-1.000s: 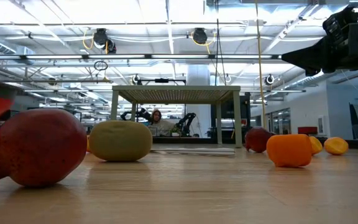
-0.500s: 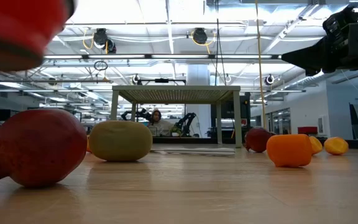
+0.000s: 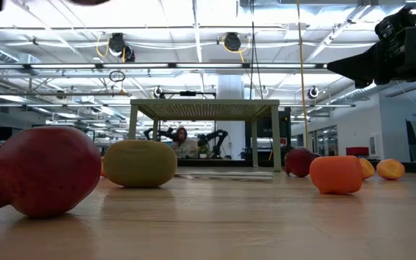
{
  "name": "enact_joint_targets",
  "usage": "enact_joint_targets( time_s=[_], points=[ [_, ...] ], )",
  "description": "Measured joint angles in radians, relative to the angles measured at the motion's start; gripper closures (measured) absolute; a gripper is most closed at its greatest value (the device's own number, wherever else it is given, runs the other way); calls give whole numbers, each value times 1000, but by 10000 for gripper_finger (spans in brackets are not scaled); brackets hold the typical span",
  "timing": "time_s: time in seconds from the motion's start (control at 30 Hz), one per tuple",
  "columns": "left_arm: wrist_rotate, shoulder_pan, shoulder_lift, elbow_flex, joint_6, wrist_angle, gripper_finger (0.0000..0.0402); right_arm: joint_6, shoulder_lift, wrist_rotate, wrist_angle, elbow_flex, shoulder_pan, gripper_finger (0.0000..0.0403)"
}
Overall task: Pick & Place Fruit
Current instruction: Put the red strainer bowl on the shelf
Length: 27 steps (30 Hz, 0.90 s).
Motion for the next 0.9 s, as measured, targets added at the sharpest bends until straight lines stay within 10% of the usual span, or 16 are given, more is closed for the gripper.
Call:
enact_joint_targets(
  time_s=[0.33,0.6,0.9],
  points=[
    [-204,128,0,0,750,442,397,0,0,0,0,0,0,403],
    [-144,206,36,1,1333,916,397,0,0,0,0,0,0,403],
    [-59,245,106,1,1400,1047,397,0,0,-3,0,0,0,403]
  ],
)
